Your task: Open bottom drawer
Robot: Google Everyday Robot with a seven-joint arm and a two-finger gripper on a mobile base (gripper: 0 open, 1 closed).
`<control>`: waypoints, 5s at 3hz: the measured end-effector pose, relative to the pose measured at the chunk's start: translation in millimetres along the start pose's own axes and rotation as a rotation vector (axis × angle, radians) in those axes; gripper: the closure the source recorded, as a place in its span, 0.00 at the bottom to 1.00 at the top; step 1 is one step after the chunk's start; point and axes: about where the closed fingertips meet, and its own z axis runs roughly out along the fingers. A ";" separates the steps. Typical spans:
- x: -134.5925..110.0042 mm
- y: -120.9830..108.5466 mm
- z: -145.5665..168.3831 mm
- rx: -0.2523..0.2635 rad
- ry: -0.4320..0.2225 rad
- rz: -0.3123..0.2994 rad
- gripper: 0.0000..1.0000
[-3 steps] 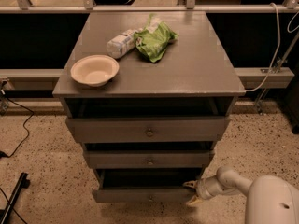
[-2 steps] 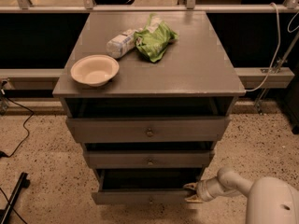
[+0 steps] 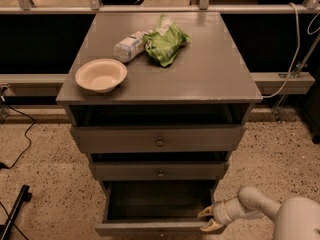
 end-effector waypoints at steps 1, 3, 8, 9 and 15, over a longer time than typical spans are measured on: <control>0.2 -0.6 2.7 0.000 0.002 0.000 0.39; -1.3 2.2 7.6 -0.007 -0.005 0.001 0.00; -7.1 66.5 28.5 -0.185 0.040 -0.026 0.57; -22.2 75.8 16.1 -0.183 -0.024 -0.058 0.53; -97.4 73.5 -81.7 -0.037 -0.102 -0.165 0.00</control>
Offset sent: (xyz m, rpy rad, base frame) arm 0.0005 0.0015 -0.0018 -0.0015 -0.0003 -0.0002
